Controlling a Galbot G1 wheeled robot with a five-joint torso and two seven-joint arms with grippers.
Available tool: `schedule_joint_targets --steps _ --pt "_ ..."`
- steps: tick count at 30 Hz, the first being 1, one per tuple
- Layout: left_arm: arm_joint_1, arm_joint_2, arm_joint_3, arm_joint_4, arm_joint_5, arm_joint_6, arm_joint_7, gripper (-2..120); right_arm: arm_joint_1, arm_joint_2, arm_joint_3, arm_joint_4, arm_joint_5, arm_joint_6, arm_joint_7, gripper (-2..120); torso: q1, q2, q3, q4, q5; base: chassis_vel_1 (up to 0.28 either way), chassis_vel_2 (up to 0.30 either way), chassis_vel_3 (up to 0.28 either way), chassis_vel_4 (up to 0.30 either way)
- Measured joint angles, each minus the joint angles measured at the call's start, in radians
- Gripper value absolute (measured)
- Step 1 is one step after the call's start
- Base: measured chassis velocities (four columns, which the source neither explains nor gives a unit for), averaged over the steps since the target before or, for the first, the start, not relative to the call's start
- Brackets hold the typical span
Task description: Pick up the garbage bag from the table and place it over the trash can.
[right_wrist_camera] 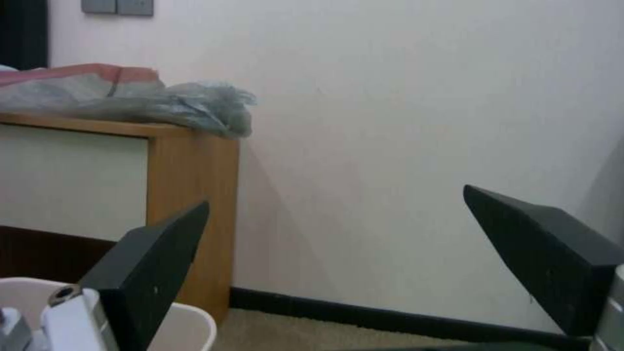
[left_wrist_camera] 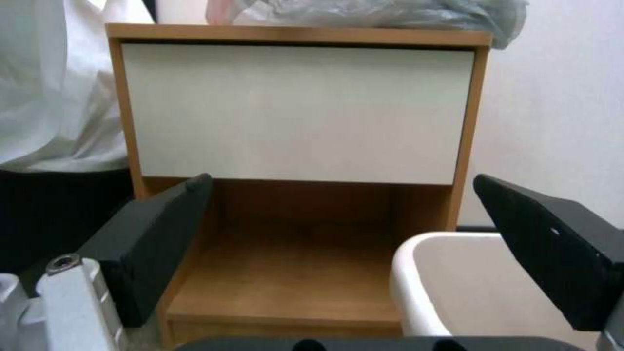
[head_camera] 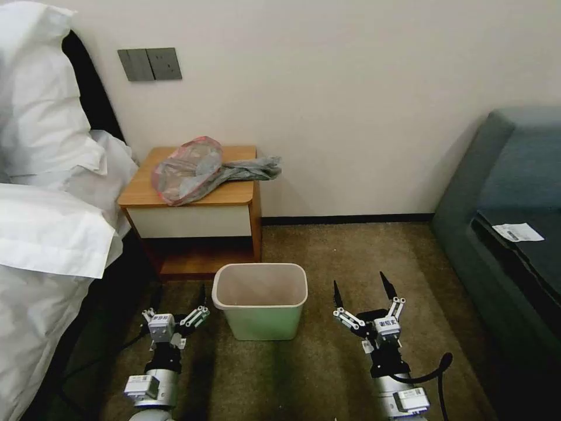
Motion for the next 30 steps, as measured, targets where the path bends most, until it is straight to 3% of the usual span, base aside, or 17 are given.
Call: schedule_joint_targets --steps 24,27,30 --pt "-0.016 0.003 -0.016 0.0 0.002 0.005 0.002 100 -0.002 0.007 0.019 0.001 0.005 -0.003 -0.006 100 0.0 0.0 0.0 0.0006 -0.0002 0.0 0.0 0.0 0.0" --pt "-0.159 0.04 -0.155 0.0 0.024 0.042 0.021 92 -0.022 0.067 0.164 0.011 0.052 -0.031 -0.045 100 0.0 0.0 0.0 -0.0003 -0.0003 0.0 0.0 0.0 0.0" --pt "-0.214 0.054 -0.2 -0.012 -0.011 0.054 0.05 93 -0.045 0.082 0.183 0.048 0.064 -0.051 -0.08 100 0.0 0.0 0.0 -0.0007 0.0009 0.0 0.0 0.0 0.0"
